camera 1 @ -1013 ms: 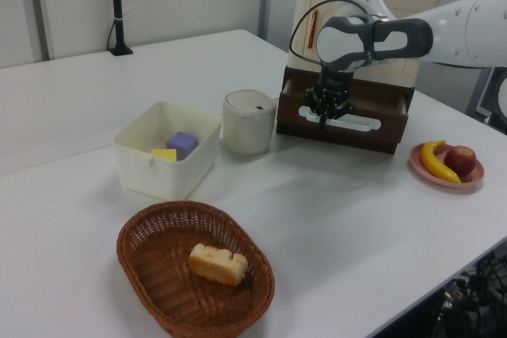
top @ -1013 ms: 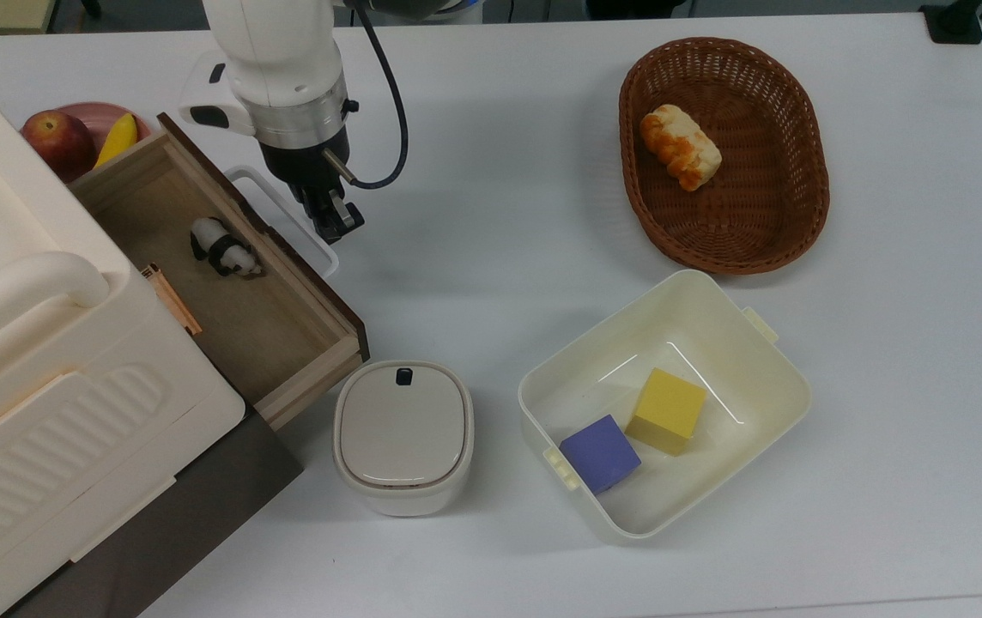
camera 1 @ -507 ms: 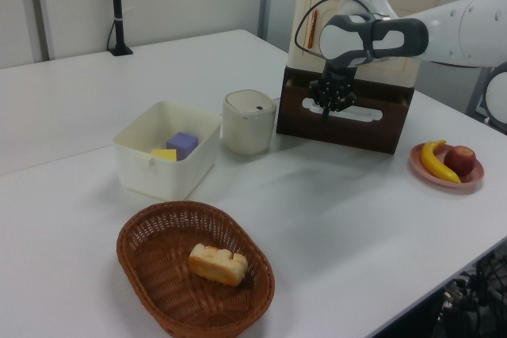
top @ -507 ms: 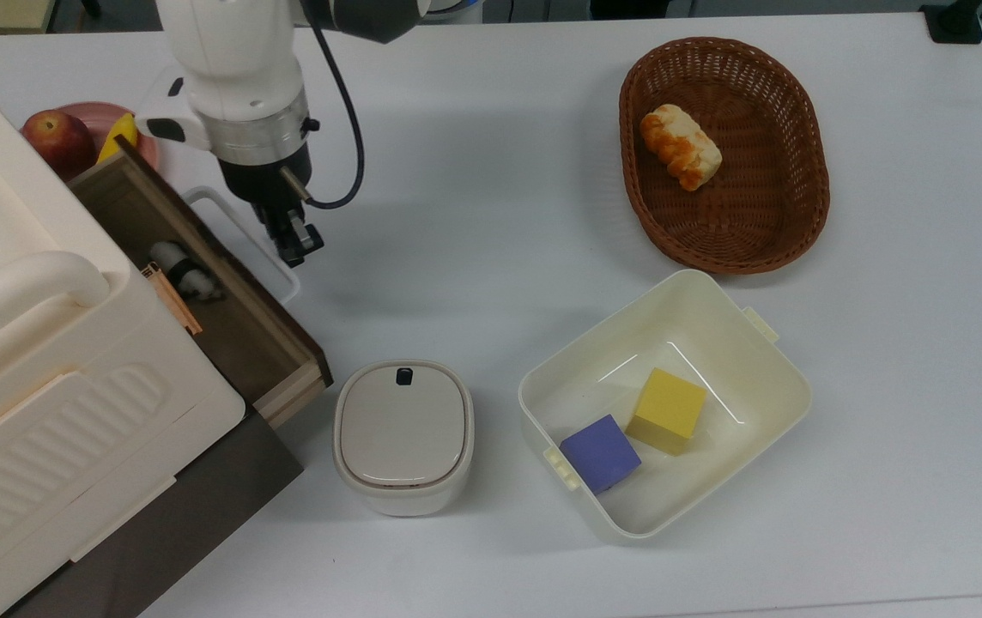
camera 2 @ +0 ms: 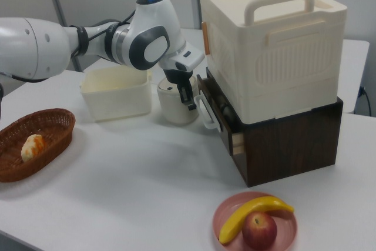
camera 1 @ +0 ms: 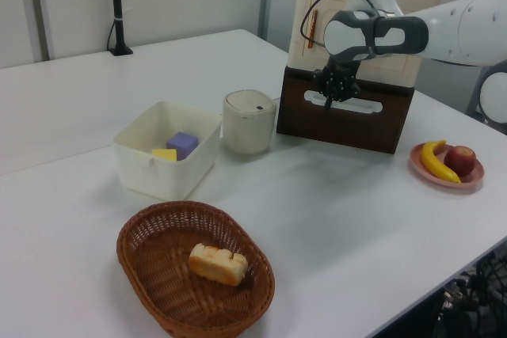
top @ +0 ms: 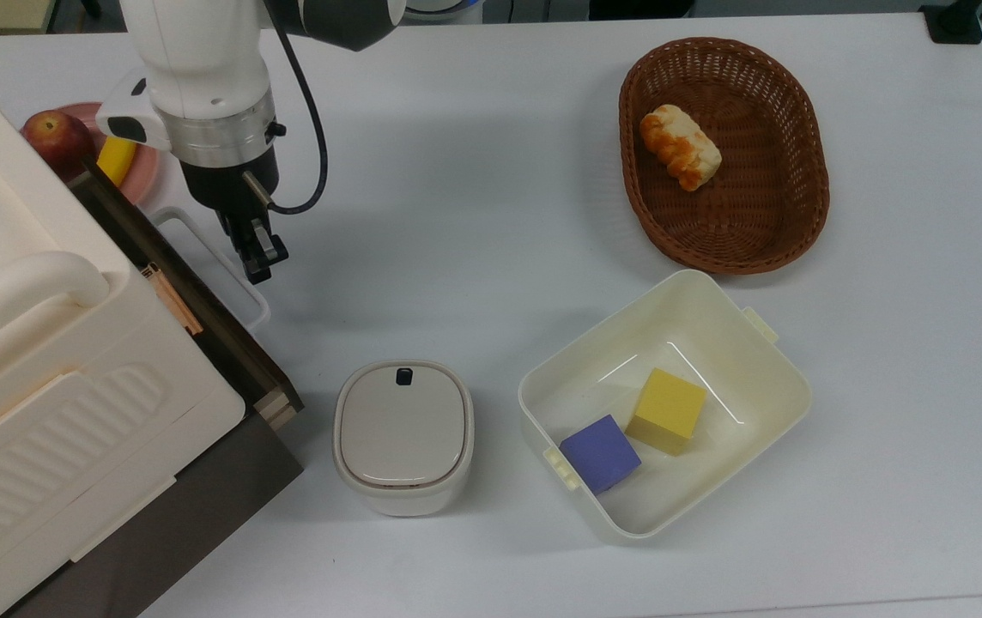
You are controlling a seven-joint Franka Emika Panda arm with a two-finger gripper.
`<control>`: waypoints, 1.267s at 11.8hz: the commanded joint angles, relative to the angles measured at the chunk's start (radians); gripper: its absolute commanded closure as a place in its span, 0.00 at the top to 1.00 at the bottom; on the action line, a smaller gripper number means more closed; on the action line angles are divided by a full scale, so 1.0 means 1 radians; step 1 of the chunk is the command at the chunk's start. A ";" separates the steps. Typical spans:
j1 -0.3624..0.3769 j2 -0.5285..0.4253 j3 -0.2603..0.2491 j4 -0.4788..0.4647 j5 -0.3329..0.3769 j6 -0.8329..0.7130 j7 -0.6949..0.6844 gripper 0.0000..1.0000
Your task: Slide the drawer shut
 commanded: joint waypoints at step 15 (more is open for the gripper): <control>0.008 0.066 0.074 0.045 -0.168 0.006 -0.024 0.00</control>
